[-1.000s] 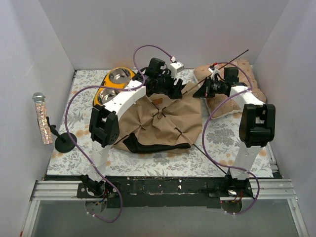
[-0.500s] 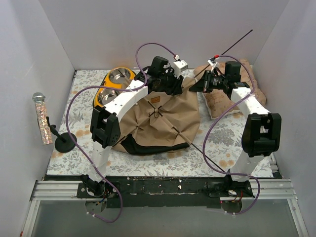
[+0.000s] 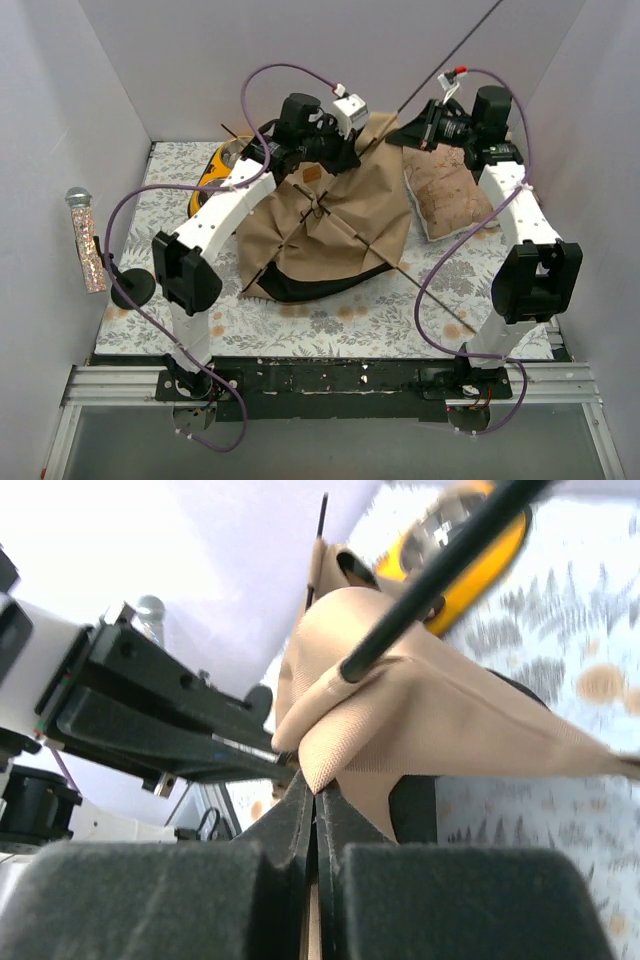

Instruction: Set up the pet tent

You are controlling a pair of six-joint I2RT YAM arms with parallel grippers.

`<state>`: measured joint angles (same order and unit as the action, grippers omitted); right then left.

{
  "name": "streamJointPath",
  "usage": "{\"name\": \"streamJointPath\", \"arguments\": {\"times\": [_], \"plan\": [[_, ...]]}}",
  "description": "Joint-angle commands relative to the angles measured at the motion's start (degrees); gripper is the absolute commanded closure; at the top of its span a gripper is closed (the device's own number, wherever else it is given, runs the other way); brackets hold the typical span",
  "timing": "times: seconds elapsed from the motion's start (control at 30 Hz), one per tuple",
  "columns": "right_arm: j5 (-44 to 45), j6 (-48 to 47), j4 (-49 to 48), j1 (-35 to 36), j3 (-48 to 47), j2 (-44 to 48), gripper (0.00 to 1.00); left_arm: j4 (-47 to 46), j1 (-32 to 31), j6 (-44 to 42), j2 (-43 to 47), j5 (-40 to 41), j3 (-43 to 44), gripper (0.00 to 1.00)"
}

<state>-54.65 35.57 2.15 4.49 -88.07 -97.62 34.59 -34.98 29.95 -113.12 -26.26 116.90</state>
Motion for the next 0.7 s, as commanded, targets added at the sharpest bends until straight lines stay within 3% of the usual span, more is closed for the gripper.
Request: {"name": "streamJointPath", "arguments": {"times": [0.0,0.23,0.43,0.53,0.67], "plan": [[1.30,2.31,-7.78,-1.06,-14.56,4.02,0.99,-0.13,-0.26,2.73,10.02,-3.17,0.52,1.00],[2.97,1.52,-6.81,-1.06,-34.60,2.44,0.99,-11.63,-0.18,5.73,13.80,-8.88,-0.10,1.00],[3.76,1.61,-10.94,-1.06,-33.48,5.86,0.99,-16.13,-0.26,3.98,13.98,-13.20,-2.54,1.00],[3.68,1.08,-12.69,-1.06,-31.82,7.44,0.99,-18.49,0.09,0.03,17.04,-14.43,-13.85,1.00],[3.68,-3.03,-12.98,-0.45,-28.56,10.08,0.99,-29.56,1.93,-2.09,23.72,-15.13,-30.48,1.00]]}}
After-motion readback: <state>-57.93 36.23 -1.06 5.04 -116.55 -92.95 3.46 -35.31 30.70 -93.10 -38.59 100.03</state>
